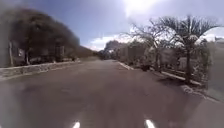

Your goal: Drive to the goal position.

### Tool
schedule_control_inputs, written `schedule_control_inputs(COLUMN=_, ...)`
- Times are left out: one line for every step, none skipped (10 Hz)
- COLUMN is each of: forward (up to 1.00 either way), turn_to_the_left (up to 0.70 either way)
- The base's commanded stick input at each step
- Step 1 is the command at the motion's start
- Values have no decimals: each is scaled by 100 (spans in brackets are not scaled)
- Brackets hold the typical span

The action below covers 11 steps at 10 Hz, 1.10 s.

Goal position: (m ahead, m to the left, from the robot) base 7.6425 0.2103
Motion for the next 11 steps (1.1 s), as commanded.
schedule_control_inputs(forward=50, turn_to_the_left=0)
schedule_control_inputs(forward=50, turn_to_the_left=0)
schedule_control_inputs(forward=50, turn_to_the_left=0)
schedule_control_inputs(forward=50, turn_to_the_left=0)
schedule_control_inputs(forward=50, turn_to_the_left=0)
schedule_control_inputs(forward=50, turn_to_the_left=0)
schedule_control_inputs(forward=50, turn_to_the_left=0)
schedule_control_inputs(forward=50, turn_to_the_left=0)
schedule_control_inputs(forward=50, turn_to_the_left=0)
schedule_control_inputs(forward=50, turn_to_the_left=0)
schedule_control_inputs(forward=50, turn_to_the_left=0)
